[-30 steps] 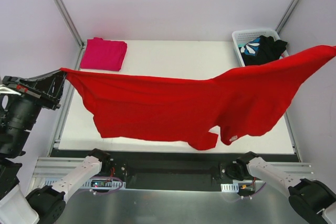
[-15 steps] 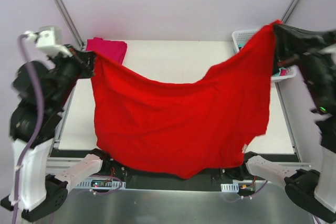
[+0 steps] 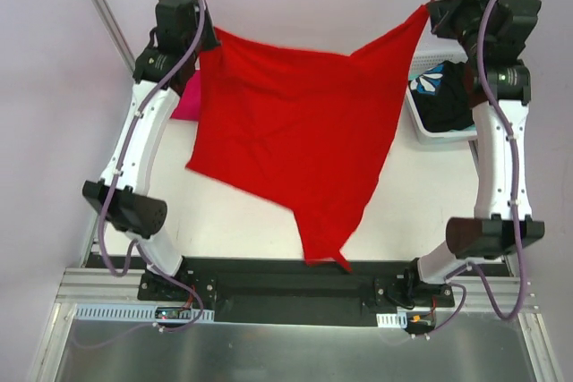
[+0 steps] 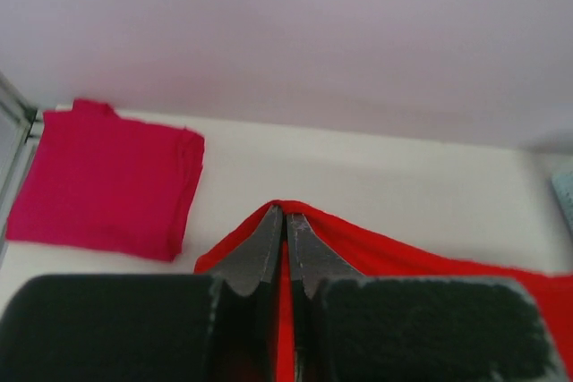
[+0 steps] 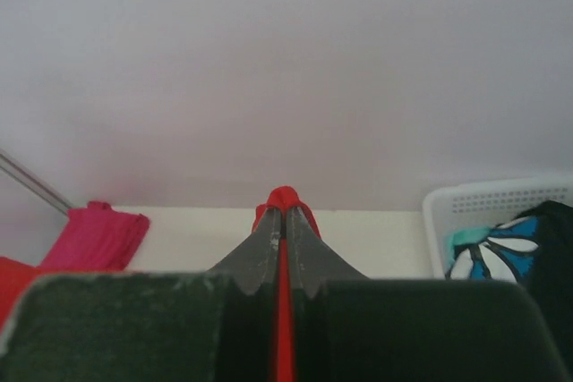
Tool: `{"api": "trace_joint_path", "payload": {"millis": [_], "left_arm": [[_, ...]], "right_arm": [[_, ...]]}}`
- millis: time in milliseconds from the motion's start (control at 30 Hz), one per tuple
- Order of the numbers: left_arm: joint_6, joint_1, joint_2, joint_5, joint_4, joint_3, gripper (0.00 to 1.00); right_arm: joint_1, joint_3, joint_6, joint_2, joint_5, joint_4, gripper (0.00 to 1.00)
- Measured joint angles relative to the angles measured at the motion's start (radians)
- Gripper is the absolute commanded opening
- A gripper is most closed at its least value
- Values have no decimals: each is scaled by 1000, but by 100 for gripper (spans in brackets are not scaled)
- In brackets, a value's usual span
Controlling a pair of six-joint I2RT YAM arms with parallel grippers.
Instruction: Fold and stack the t-shirts
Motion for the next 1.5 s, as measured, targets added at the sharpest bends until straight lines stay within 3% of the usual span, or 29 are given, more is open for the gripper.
{"api": "trace_joint_path", "payload": {"millis": [167, 333, 433, 567, 733, 900, 1033, 1267, 1500], "left_arm": [[1, 8, 141, 26, 4, 280, 0], [-3, 7, 94, 38, 33, 349, 0], [-18, 7, -19, 45, 75, 222, 0], [-38, 7, -237, 41, 150, -100, 0], [-96, 7, -447, 9, 216, -560, 0], [-221, -6, -507, -8, 147, -908, 0], [-326, -44, -573, -15, 66, -1064, 0], [-479, -119, -726, -35, -49, -1164, 0], [-521, -166, -750, -68, -117, -1140, 0]], "right_arm": [[-53, 210, 123, 153, -109, 42, 1], [-88, 313, 214, 166, -192, 114, 1], [-103, 282, 256, 123, -234, 162, 1], [-105, 104, 300, 5, -306, 204, 1], [-101, -409, 327, -273, -412, 192, 1], [-85, -833, 332, -467, -423, 30, 1], [-13, -1013, 325, -561, -394, -112, 1], [85, -1019, 291, -592, -341, -195, 1], [129, -1006, 276, -594, -289, -234, 1]]}}
